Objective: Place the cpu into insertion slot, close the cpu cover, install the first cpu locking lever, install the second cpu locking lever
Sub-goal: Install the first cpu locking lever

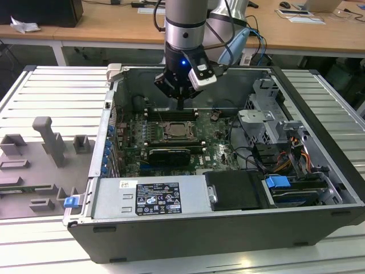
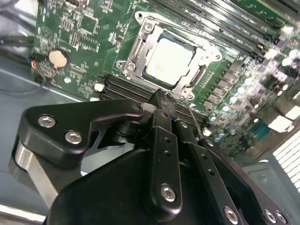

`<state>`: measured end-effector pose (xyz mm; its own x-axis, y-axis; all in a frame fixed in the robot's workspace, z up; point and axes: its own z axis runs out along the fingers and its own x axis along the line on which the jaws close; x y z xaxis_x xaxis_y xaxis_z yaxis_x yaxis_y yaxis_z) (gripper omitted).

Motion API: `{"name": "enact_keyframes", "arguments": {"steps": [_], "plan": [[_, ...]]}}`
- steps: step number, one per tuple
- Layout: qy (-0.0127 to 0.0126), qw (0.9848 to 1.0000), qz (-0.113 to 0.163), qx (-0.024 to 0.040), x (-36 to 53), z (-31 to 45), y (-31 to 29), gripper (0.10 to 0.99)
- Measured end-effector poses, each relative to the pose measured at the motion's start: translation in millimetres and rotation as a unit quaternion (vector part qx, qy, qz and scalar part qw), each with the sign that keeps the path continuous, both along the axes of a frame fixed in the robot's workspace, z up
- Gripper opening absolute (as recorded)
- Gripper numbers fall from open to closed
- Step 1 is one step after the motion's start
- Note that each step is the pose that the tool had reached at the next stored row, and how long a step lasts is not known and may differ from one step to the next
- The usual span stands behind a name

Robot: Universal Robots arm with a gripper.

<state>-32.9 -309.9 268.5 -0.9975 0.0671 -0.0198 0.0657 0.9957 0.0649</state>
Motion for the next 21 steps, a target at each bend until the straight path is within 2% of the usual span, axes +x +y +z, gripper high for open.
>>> {"name": "enact_keyframes", "arguments": {"steps": [2, 6, 13, 14, 21], "plan": [[0.0, 0.9996, 0.03, -0.0018, 0.0, -0.6, 0.0, 0.106], [0.0002, 0.9985, 0.054, -0.007, -0.5, -1.4, 0.0, 0.106], [0.0002, 0.9985, 0.054, -0.0071, -17.7, -2.3, 0.0, 0.106], [0.0001, 0.9985, 0.054, -0.0071, -34.2, -2.5, 0.0, 0.106], [0.0001, 0.9985, 0.054, -0.007, -50.0, -2.6, 0.0, 0.106]]}}
